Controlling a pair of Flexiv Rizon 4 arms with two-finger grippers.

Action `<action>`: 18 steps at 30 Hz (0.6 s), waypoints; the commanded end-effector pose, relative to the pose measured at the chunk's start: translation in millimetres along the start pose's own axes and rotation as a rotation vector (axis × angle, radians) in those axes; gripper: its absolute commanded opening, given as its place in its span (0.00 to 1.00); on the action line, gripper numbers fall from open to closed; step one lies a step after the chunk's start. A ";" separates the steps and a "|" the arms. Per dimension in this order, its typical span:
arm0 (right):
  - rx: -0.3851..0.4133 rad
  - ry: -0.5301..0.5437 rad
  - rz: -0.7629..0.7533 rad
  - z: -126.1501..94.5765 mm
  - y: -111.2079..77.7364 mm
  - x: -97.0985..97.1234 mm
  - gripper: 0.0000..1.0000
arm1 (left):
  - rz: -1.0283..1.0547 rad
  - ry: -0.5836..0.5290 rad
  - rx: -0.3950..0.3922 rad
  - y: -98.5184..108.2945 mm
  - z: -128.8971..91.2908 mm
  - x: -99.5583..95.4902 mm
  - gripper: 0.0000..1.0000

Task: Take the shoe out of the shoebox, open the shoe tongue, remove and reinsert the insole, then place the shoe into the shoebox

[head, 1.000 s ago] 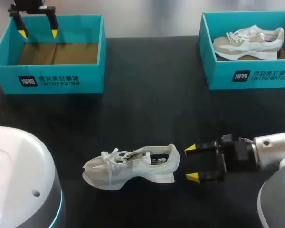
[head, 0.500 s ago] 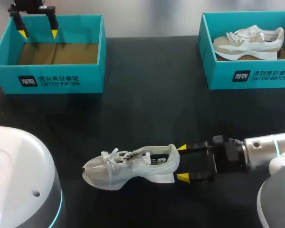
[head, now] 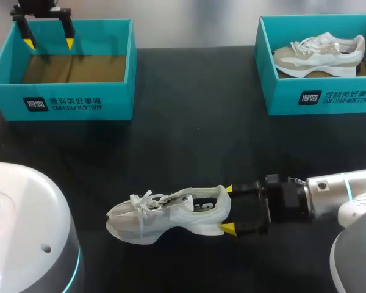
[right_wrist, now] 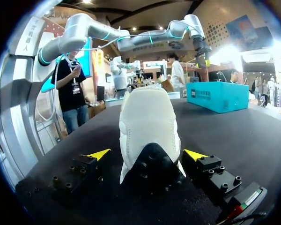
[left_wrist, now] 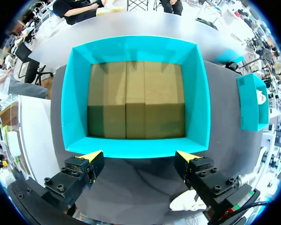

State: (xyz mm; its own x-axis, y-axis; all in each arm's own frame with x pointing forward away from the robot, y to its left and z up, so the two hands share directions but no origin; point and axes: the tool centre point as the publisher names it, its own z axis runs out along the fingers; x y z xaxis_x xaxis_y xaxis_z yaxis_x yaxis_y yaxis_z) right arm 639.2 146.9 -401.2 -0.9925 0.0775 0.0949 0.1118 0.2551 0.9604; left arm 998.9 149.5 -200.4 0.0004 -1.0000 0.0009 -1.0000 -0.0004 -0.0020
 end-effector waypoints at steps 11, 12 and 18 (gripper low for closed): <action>0.012 -0.002 -0.001 18.2 1.1 -3.3 1.00 | 0.000 0.000 -0.001 -0.4 -0.2 -0.2 1.00; 0.014 -0.002 -0.004 19.2 1.1 -3.2 1.00 | 0.000 0.000 -0.001 -0.4 -0.2 -0.2 1.00; 0.016 -0.004 -0.011 23.3 0.4 -2.7 1.00 | 0.000 0.000 -0.001 -0.4 -0.2 -0.2 1.00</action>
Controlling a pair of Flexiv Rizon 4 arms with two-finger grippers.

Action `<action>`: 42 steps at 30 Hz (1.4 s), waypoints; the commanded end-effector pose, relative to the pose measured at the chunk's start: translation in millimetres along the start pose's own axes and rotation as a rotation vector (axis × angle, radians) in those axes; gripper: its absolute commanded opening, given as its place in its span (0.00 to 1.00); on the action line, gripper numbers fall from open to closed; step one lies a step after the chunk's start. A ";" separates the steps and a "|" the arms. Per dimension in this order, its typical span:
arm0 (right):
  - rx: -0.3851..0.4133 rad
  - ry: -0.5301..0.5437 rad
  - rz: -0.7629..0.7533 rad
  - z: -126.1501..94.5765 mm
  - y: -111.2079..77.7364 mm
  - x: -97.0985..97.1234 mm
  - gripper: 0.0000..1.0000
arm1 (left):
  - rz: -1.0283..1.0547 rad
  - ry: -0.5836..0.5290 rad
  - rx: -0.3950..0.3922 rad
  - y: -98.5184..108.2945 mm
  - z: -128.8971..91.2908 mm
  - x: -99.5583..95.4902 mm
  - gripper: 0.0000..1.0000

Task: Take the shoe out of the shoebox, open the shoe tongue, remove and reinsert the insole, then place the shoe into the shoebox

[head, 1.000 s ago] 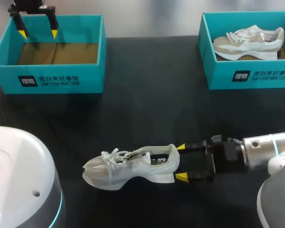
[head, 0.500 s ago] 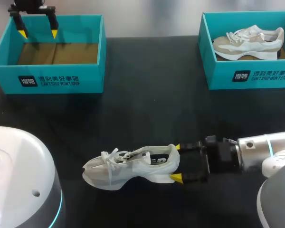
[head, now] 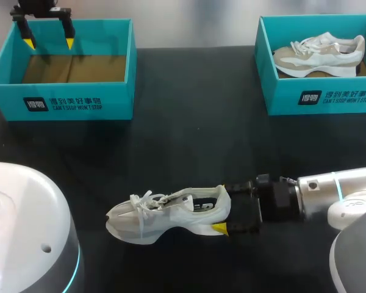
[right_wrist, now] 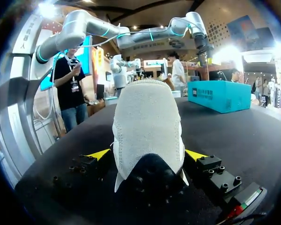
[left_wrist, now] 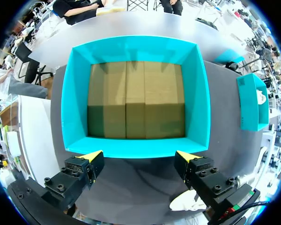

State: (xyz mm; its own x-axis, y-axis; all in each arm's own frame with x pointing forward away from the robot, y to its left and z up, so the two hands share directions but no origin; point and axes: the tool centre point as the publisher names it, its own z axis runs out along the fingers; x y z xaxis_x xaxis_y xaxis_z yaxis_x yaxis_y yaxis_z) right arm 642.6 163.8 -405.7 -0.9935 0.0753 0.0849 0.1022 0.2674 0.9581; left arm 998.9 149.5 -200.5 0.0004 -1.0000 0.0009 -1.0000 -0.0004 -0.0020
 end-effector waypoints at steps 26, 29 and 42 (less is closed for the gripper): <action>0.011 -0.008 -0.013 21.7 -2.9 -0.6 1.00 | 0.000 0.000 -0.001 -0.4 -0.2 -0.2 1.00; 0.014 -0.008 -0.012 23.1 -2.9 -0.9 1.00 | 0.000 0.000 -0.001 -0.4 -0.2 -0.2 1.00; 0.017 -0.026 -0.023 23.9 -1.5 -2.5 0.00 | 0.000 0.000 -0.001 -0.4 -0.2 -0.2 1.00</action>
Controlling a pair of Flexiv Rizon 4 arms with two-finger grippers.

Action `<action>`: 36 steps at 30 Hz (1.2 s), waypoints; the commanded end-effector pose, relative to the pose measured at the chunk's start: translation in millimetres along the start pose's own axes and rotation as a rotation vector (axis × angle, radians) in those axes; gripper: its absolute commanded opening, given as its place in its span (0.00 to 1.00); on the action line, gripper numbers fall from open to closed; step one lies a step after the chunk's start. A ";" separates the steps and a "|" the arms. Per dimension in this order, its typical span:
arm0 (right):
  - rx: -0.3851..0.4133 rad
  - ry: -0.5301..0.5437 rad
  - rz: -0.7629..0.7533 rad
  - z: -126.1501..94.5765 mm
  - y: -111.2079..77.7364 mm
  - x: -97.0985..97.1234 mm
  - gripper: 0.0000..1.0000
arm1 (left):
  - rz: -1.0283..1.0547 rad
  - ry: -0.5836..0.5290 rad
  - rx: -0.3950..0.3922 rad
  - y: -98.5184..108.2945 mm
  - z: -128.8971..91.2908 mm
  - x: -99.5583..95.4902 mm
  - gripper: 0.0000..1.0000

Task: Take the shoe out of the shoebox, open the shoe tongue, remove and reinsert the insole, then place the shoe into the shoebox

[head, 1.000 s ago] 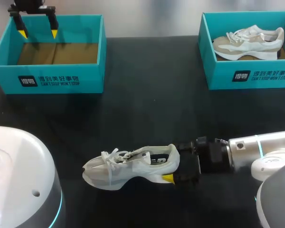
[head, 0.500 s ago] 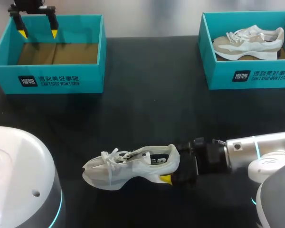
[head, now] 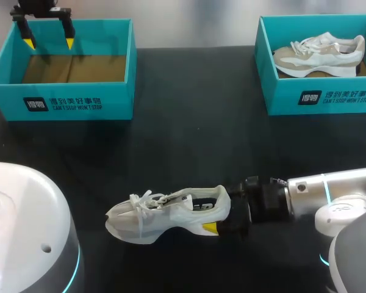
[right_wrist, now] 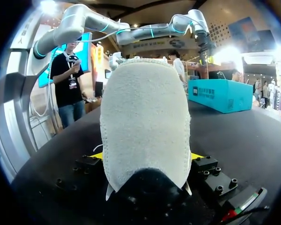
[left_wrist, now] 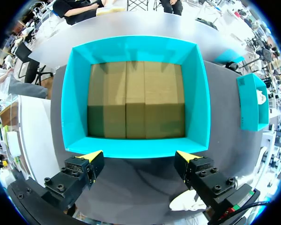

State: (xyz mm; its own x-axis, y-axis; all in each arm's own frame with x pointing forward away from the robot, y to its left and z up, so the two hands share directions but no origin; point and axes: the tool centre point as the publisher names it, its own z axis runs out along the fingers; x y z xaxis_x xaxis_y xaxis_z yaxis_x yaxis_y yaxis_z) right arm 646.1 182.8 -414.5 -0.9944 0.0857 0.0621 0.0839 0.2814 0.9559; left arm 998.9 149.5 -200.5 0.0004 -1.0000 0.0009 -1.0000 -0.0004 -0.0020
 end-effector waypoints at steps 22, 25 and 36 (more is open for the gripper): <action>0.004 -0.015 -0.016 -7.1 1.0 -7.7 0.00 | 0.000 0.000 -0.001 -0.4 -0.2 -0.2 1.00; 0.004 -0.015 -0.016 -7.1 1.0 -7.7 0.00 | 0.000 0.000 -0.001 -0.4 -0.2 -0.2 1.00; 0.004 -0.015 -0.016 -7.1 1.0 -7.7 0.00 | 0.000 0.000 -0.001 -0.4 -0.2 -0.2 1.00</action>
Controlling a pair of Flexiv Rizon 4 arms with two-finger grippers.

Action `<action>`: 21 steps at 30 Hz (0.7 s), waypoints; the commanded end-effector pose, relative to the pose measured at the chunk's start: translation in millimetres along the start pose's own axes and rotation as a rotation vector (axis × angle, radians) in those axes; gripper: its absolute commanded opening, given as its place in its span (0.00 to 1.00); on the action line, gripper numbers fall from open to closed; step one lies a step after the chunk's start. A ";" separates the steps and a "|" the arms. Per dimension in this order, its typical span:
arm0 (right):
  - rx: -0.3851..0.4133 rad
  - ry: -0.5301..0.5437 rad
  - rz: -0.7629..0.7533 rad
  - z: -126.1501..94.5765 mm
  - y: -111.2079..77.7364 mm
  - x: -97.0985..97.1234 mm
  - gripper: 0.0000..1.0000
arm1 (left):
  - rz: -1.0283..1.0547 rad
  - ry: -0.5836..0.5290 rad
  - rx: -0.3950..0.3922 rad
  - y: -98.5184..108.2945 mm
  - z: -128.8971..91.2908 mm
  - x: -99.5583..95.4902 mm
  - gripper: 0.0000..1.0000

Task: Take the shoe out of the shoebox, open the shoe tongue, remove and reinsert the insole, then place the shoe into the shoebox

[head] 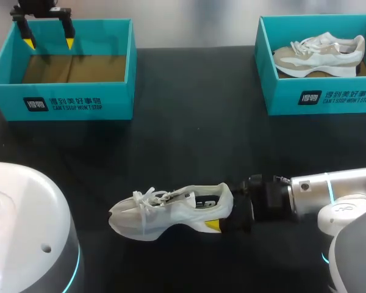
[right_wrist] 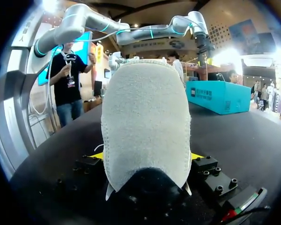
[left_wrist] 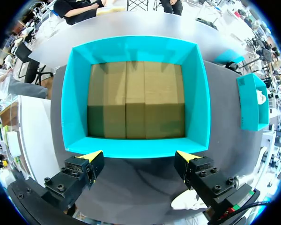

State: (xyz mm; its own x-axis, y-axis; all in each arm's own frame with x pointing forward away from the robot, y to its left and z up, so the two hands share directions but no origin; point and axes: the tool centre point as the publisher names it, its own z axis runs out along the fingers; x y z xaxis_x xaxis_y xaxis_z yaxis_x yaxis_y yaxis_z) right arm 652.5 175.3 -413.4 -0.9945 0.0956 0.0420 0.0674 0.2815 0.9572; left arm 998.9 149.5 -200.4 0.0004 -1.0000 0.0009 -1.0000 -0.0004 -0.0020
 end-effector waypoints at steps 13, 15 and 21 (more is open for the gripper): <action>0.006 0.000 0.001 0.1 1.5 -0.8 0.00 | -0.030 -0.027 0.049 94.4 11.5 76.3 1.00; 0.006 0.000 0.001 0.1 1.5 -0.8 0.00 | -0.060 -0.020 0.067 105.4 12.2 88.9 1.00; 0.006 0.000 0.001 0.1 1.5 -0.8 0.00 | -0.194 -0.022 -0.005 138.3 15.5 128.9 1.00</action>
State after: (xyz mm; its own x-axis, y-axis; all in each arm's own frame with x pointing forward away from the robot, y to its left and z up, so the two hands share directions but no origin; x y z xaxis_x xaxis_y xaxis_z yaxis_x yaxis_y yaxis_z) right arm 652.7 175.2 -413.4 -0.9945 0.0959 0.0419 0.0675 0.2816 0.9572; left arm 882.4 32.3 -215.3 0.1863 -0.9825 -0.0055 -0.9819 -0.1864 0.0346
